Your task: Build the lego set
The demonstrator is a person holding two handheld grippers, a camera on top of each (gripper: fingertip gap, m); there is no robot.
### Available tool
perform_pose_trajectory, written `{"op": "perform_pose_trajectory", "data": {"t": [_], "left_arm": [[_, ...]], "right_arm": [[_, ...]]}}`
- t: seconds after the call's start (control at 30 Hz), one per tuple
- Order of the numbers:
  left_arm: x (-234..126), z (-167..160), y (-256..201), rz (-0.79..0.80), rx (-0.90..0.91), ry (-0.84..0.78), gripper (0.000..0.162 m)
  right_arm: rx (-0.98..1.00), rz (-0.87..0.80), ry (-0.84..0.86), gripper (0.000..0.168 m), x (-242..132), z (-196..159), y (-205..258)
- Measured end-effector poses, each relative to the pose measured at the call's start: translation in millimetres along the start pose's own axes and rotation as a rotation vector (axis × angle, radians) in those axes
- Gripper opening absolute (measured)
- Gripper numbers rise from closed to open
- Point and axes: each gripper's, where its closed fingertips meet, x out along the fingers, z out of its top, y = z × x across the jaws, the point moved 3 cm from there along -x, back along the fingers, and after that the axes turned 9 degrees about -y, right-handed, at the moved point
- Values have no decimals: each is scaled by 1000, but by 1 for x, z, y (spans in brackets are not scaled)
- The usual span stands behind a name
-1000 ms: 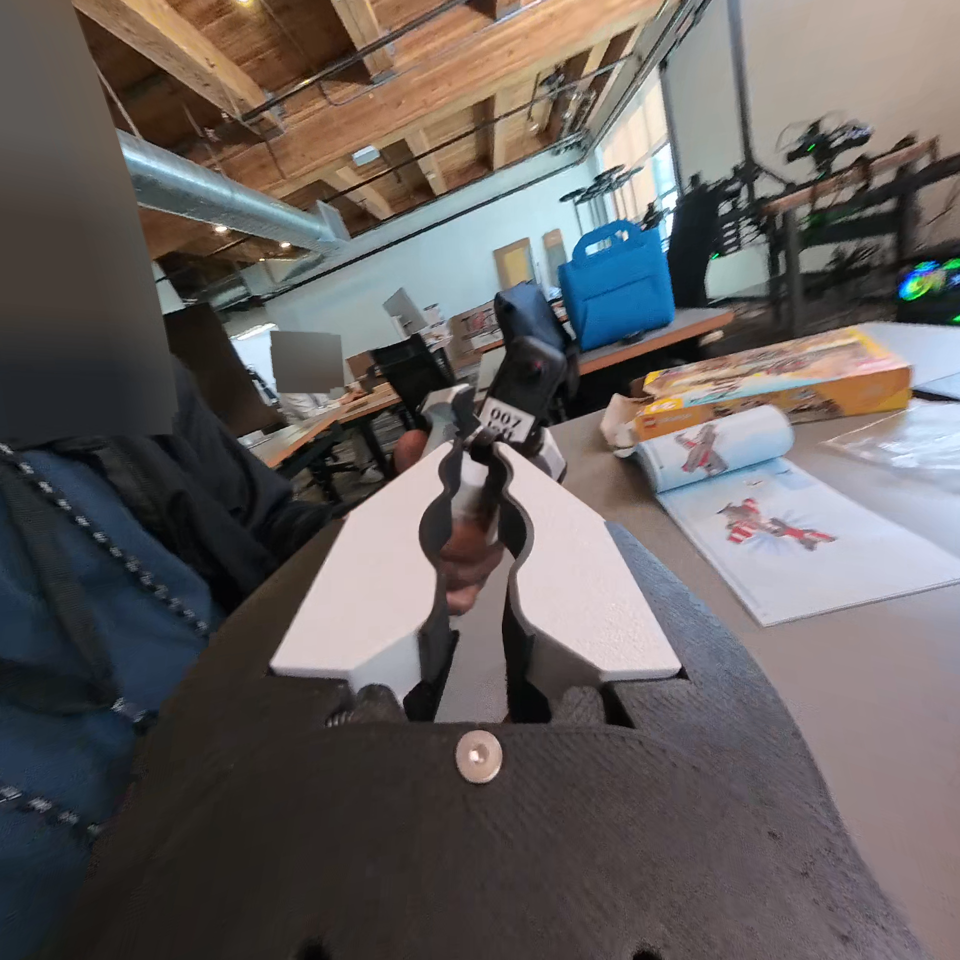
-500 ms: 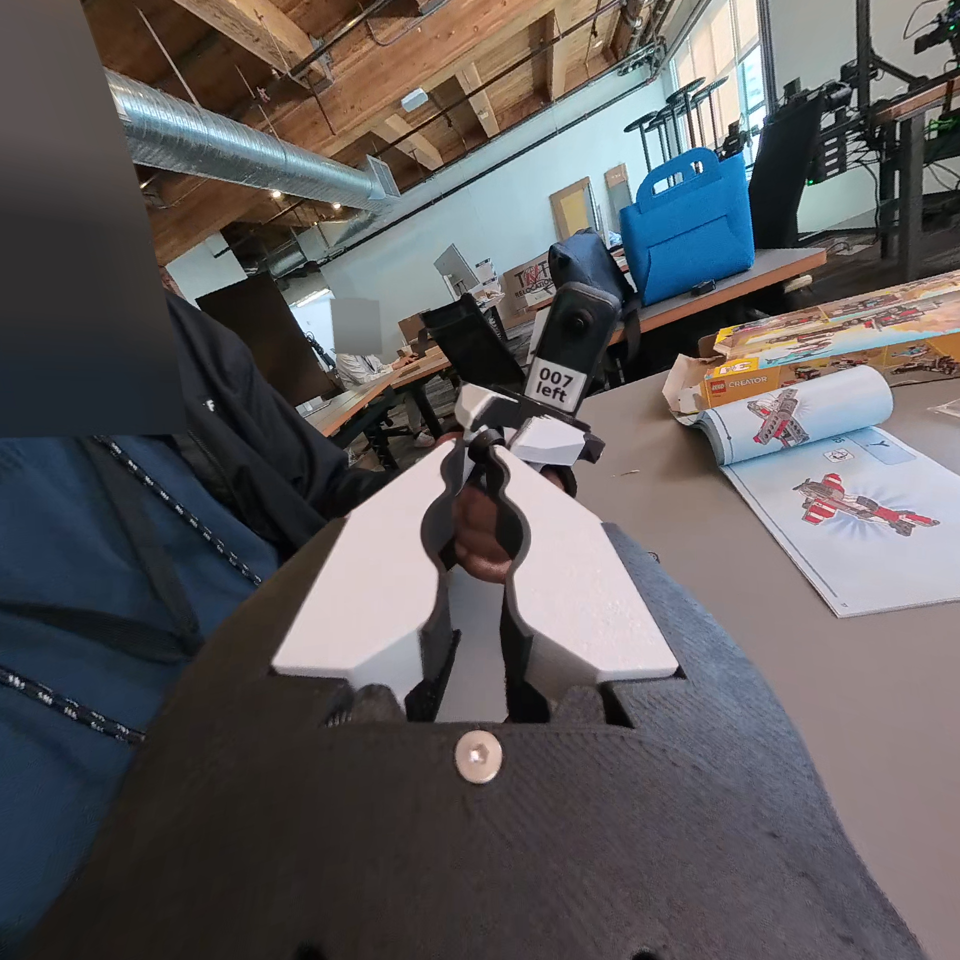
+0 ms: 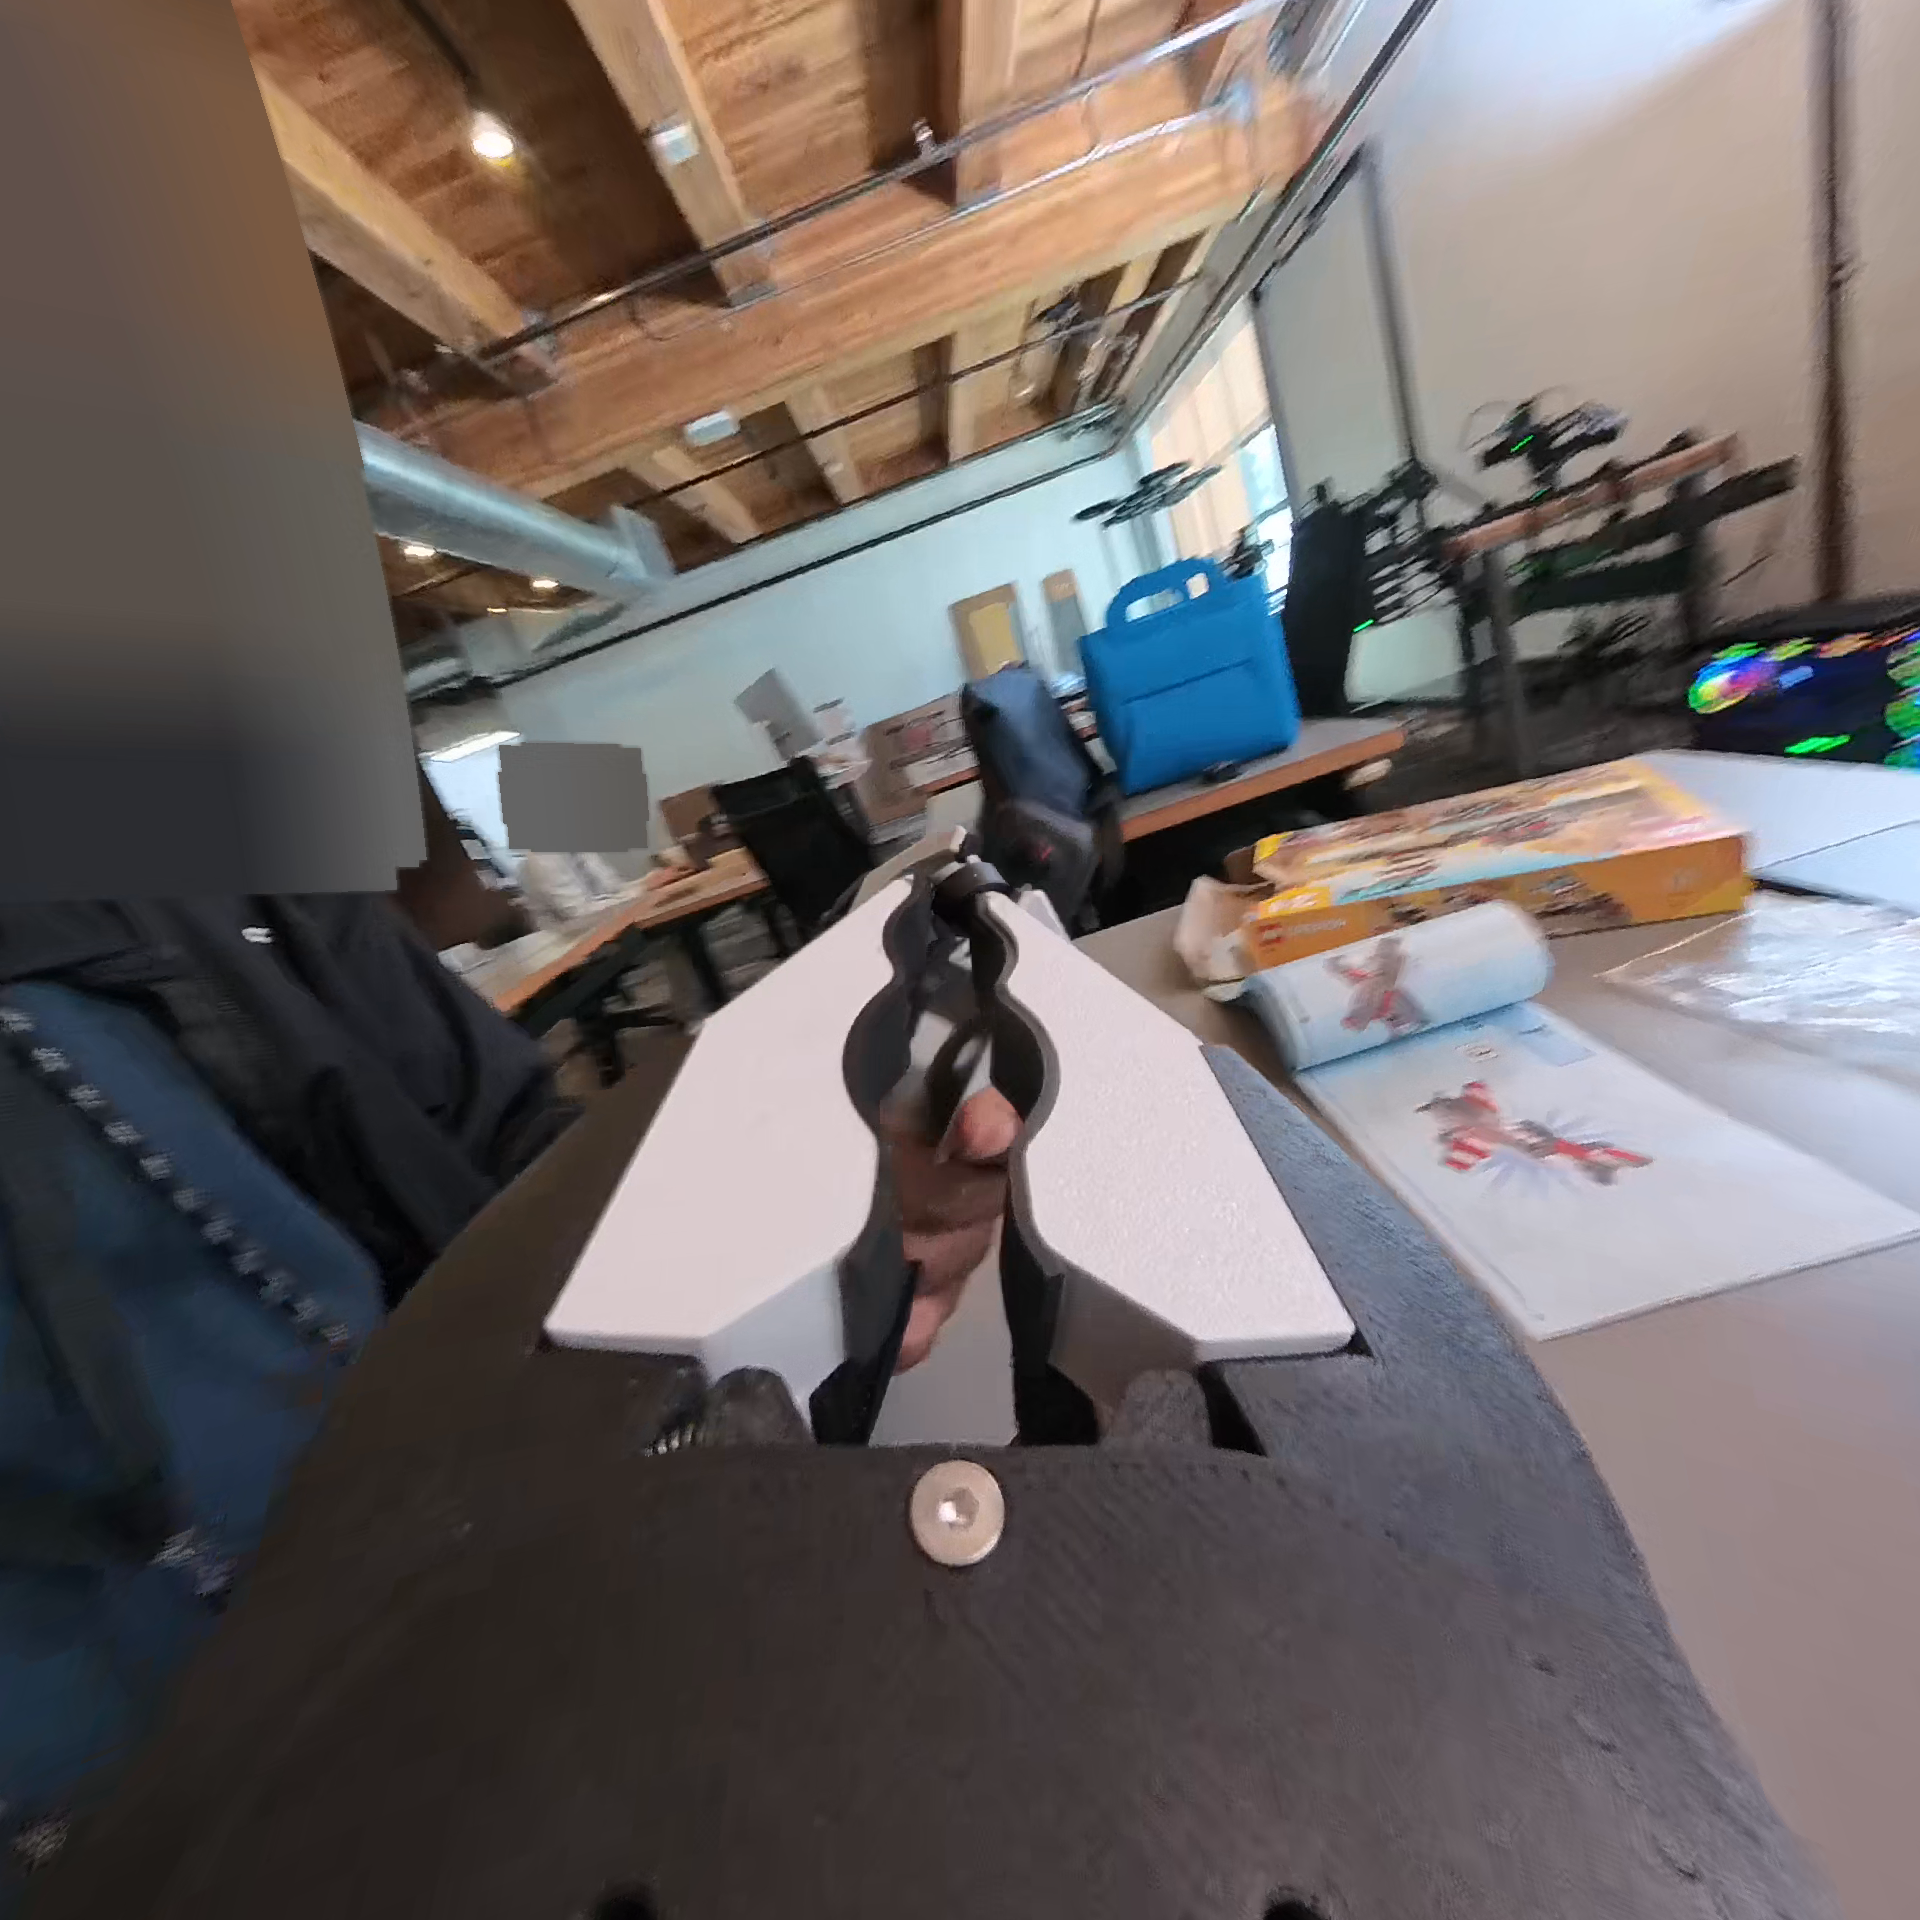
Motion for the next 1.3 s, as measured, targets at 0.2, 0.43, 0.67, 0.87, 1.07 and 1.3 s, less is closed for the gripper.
{"op": "perform_pose_trajectory", "data": {"t": [0.2,0.43,0.67,0.87,1.07,1.3], "left_arm": [[4,0,-3,12,-34,-141,11],[8,-2,-15,-40,13,-105,13],[9,-7,-39,-180,62,87,13],[9,-5,-61,-253,121,153,17],[13,-6,-94,-337,199,171,21],[26,-1,-121,-351,261,164,21]], "right_arm": [[-154,-60,-28,6,1,4,3],[-125,-19,-27,4,3,14,13],[92,162,37,4,7,19,32],[162,211,96,4,19,26,49],[166,238,138,3,32,39,80],[180,249,137,2,36,58,100]]}}
